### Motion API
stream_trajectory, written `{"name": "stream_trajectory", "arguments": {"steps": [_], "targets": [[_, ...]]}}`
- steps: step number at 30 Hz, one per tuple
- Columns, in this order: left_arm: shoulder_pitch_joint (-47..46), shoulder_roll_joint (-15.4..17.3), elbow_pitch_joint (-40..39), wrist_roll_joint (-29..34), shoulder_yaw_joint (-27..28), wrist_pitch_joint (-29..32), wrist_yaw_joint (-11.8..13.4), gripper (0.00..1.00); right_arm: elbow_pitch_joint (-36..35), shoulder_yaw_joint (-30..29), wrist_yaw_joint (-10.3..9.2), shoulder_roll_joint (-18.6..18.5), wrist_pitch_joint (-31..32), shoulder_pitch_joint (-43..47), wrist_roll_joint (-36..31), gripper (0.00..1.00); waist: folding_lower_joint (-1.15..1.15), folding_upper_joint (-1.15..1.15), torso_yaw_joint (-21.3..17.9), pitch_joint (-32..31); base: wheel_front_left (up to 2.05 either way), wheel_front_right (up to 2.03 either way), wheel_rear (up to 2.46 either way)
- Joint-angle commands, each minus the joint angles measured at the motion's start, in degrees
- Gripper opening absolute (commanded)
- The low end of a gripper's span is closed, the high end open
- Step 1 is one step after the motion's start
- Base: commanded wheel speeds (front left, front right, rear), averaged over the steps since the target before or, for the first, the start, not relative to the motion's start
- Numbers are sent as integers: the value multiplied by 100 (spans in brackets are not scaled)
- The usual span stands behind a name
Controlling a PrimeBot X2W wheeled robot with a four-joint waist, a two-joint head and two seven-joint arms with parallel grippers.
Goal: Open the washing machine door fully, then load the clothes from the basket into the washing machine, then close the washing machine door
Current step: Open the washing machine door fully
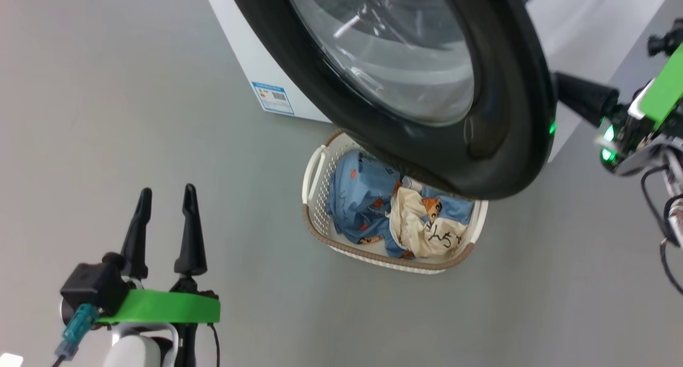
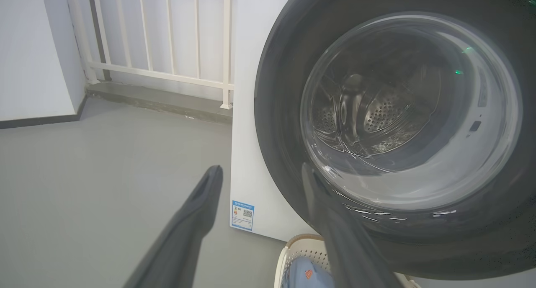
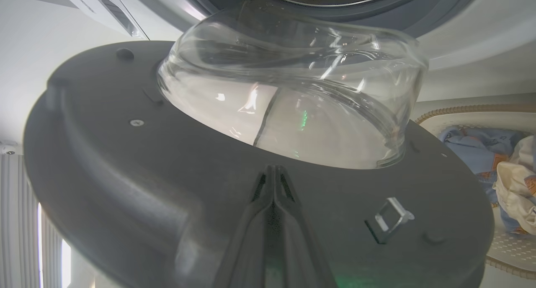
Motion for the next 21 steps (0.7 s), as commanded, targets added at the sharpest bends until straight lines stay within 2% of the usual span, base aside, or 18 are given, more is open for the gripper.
{"name": "stream_trajectory", "arguments": {"steps": [1, 21], "targets": [[63, 127, -88, 58, 209, -35, 11, 100, -219, 102, 34, 93, 88, 242, 37, 0, 1, 0, 142, -217, 0, 0, 0], [510, 127, 216, 265, 304, -35, 7, 100, -608, 329, 34, 541, 375, 1486, -3, 0, 1, 0, 1078, -1003, 0, 0, 0]]}}
